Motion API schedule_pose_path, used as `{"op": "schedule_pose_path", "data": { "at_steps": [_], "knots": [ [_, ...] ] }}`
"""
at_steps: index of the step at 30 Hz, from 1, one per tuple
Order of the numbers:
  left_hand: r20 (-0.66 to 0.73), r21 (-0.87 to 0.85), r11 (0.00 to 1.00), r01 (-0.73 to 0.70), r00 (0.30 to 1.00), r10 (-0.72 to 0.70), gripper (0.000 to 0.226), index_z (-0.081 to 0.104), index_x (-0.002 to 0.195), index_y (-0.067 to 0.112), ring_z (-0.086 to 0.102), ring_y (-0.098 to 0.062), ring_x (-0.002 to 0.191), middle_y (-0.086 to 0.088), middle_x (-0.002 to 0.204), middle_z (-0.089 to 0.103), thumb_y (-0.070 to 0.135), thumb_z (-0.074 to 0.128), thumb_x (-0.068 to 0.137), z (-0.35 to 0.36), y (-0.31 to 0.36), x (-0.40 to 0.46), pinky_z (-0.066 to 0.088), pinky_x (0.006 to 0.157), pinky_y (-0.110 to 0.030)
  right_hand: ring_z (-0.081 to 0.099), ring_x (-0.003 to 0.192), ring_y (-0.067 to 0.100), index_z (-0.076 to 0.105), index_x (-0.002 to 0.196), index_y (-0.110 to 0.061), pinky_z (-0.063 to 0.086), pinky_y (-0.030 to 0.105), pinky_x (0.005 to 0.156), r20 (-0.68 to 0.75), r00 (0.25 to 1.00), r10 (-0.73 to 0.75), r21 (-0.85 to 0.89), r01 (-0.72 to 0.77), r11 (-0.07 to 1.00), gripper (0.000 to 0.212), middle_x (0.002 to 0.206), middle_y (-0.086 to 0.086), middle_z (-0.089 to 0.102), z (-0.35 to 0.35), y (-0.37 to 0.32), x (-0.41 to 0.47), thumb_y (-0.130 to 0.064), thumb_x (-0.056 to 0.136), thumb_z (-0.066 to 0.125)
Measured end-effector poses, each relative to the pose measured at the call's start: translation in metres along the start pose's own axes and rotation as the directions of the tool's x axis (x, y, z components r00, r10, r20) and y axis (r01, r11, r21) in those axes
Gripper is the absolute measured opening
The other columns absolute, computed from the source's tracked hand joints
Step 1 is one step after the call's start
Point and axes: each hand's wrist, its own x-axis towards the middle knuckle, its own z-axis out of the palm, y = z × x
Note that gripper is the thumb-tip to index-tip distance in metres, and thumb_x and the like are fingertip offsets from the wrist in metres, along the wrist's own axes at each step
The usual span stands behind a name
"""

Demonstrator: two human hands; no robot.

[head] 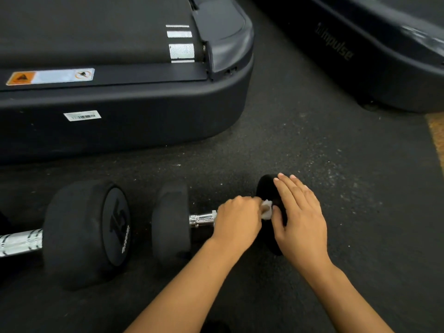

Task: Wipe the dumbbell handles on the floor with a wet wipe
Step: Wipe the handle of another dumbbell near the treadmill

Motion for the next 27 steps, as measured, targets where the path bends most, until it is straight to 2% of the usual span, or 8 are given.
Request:
{"op": "schedule_pose_path", "data": {
  "at_steps": [2, 4, 8, 10, 13, 17, 23, 27],
  "knots": [
    [0.061, 0.033, 0.994, 0.102, 0.993, -0.104, 0.028, 0.065, 0.097, 0.018, 0.062, -0.028, 0.087, -0.007, 0.091, 0.065, 0.036, 0.043, 0.096, -0.007, -0.001, 0.010, 0.050, 0.076, -0.040, 0.034, 0.131, 0.020, 0.051, 0.130, -0.005, 0.020, 0.032, 0.111, -0.002, 1.000, 0.002, 0.004, -0.002, 1.000, 0.050, 0.136, 0.008, 0.050, 0.000, 0.000, 0.001, -0.012, 0.080, 0.052],
    [0.041, 0.084, 0.993, 0.089, 0.995, -0.092, 0.023, 0.064, 0.101, 0.018, 0.062, -0.027, 0.090, -0.007, 0.095, 0.065, 0.029, 0.045, 0.096, -0.005, 0.005, 0.009, 0.049, 0.077, -0.039, 0.034, 0.131, 0.019, 0.051, 0.130, -0.005, 0.021, 0.033, 0.111, -0.011, 1.000, 0.002, 0.006, -0.002, 1.000, 0.049, 0.136, 0.008, 0.050, 0.001, 0.000, 0.000, -0.012, 0.081, 0.052],
    [-0.152, 0.003, 0.985, -0.175, 0.973, 0.174, 0.021, 0.068, 0.104, 0.015, 0.065, -0.017, 0.093, -0.001, 0.098, 0.069, 0.015, 0.055, 0.087, 0.015, -0.004, -0.016, 0.047, 0.091, -0.032, 0.035, 0.132, 0.020, 0.050, 0.131, -0.006, 0.022, 0.033, 0.110, -0.010, 1.000, -0.001, 0.004, 0.001, 1.000, 0.048, 0.136, 0.007, 0.049, 0.001, 0.000, -0.001, -0.020, 0.086, 0.042],
    [-0.275, 0.034, 0.950, -0.311, 0.911, 0.308, 0.029, 0.068, 0.110, 0.010, 0.063, -0.014, 0.101, -0.002, 0.107, 0.069, 0.013, 0.054, 0.084, 0.028, -0.024, -0.025, 0.045, 0.096, -0.033, 0.035, 0.132, 0.020, 0.049, 0.131, -0.006, 0.022, 0.033, 0.110, -0.004, 1.000, -0.011, 0.006, 0.011, 1.000, 0.049, 0.137, 0.006, 0.049, 0.001, 0.000, -0.001, -0.020, 0.085, 0.043],
    [-0.389, 0.105, 0.923, -0.369, 0.839, 0.380, 0.029, 0.068, 0.110, 0.004, 0.063, -0.018, 0.103, -0.007, 0.109, 0.068, 0.007, 0.058, 0.082, 0.035, -0.030, -0.027, 0.045, 0.097, -0.035, 0.034, 0.132, 0.019, 0.050, 0.131, -0.006, 0.021, 0.031, 0.111, -0.010, 1.000, -0.009, 0.001, 0.009, 1.000, 0.048, 0.136, 0.006, 0.049, 0.002, 0.001, -0.001, -0.020, 0.085, 0.043],
    [-0.328, 0.131, 0.908, -0.398, 0.847, 0.419, 0.033, 0.070, 0.104, 0.005, 0.065, -0.019, 0.099, -0.008, 0.105, 0.070, 0.012, 0.047, 0.082, 0.035, -0.016, -0.020, 0.041, 0.098, -0.032, 0.035, 0.131, 0.019, 0.051, 0.130, -0.005, 0.018, 0.029, 0.112, -0.012, 1.000, -0.003, 0.006, 0.003, 1.000, 0.047, 0.136, 0.007, 0.050, 0.001, 0.000, 0.001, -0.022, 0.086, 0.041],
    [-0.370, 0.172, 0.909, -0.380, 0.830, 0.418, 0.030, 0.068, 0.109, 0.002, 0.063, -0.022, 0.104, -0.011, 0.109, 0.068, 0.007, 0.052, 0.084, 0.036, -0.028, -0.030, 0.045, 0.097, -0.036, 0.034, 0.132, 0.019, 0.049, 0.131, -0.006, 0.021, 0.033, 0.111, -0.020, 1.000, -0.009, 0.006, 0.009, 1.000, 0.048, 0.137, 0.007, 0.049, 0.002, 0.001, -0.002, -0.018, 0.085, 0.046],
    [-0.296, 0.080, 0.935, -0.345, 0.888, 0.353, 0.028, 0.070, 0.102, 0.004, 0.066, -0.018, 0.094, -0.007, 0.099, 0.071, 0.011, 0.051, 0.083, 0.035, -0.014, -0.017, 0.049, 0.092, -0.033, 0.035, 0.132, 0.020, 0.051, 0.130, -0.005, 0.022, 0.033, 0.111, -0.026, 1.000, -0.004, 0.008, 0.004, 1.000, 0.047, 0.136, 0.008, 0.049, 0.002, 0.000, -0.002, -0.020, 0.086, 0.042]
  ]
}}
